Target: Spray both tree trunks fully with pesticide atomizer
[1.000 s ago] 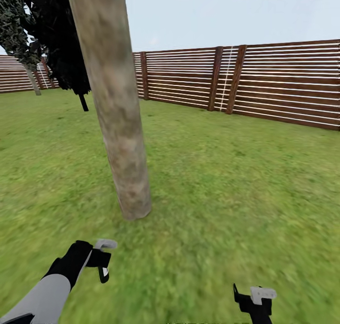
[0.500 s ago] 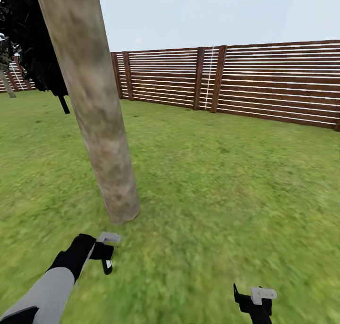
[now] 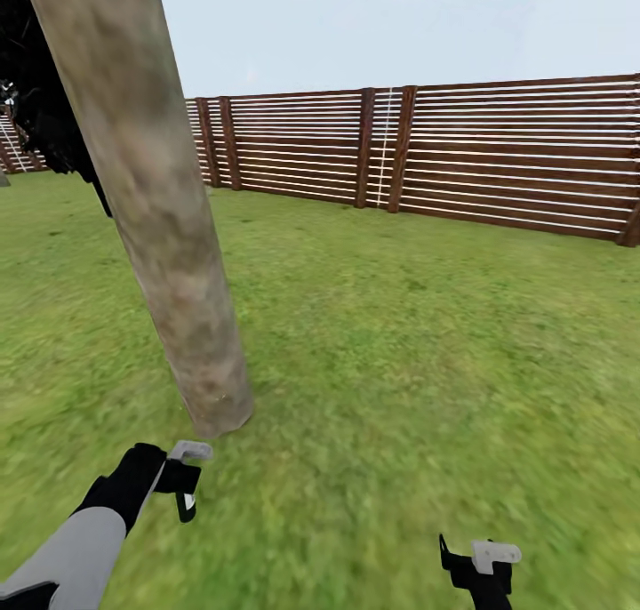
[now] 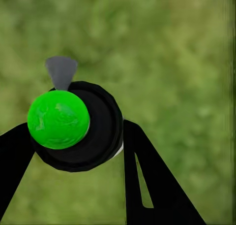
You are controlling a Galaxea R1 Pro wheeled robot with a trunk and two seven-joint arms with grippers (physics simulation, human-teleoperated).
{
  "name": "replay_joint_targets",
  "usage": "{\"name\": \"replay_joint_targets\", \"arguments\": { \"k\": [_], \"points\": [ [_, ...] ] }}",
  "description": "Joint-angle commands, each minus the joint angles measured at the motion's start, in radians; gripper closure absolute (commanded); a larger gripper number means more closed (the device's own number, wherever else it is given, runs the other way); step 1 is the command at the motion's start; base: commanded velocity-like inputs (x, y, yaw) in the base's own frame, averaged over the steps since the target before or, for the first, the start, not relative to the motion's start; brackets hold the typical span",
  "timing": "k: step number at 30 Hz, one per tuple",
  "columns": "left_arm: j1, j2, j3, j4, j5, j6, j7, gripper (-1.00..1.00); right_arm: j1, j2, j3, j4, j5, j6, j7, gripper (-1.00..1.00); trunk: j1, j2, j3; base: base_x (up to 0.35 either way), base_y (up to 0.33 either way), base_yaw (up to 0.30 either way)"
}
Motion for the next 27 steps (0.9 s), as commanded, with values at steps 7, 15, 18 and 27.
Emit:
{"name": "replay_joint_targets", "arguments": {
  "k": [7,15,18,27],
  "points": [
    [0.001,0.006,-0.001,0.002,0.001,0.062,0.002,1.0,0.0,0.0,0.0,0.0,0.0,0.0,0.0,-1.0,0.0,0.0,0.0,0.002,0.0,-0.037],
    [0.0,0.012,0.009,-0.015,0.007,0.061,0.059,1.0,0.0,0.0,0.0,-0.001,-0.001,0.0,0.0,-1.0,0.011,-0.021,-0.012,0.0,0.0,0.0],
    [-0.002,0.006,0.009,-0.016,0.009,0.063,0.06,1.0,0.0,0.0,-0.001,-0.004,-0.001,0.0,0.0,-1.0,0.023,-0.042,-0.025,0.0,0.0,0.0],
    [-0.011,0.014,0.01,-0.099,0.027,0.069,0.058,1.0,0.0,-0.002,-0.002,-0.002,0.0,0.0,0.0,-1.0,0.05,-0.091,-0.049,0.0,0.0,0.0]
  ]
}}
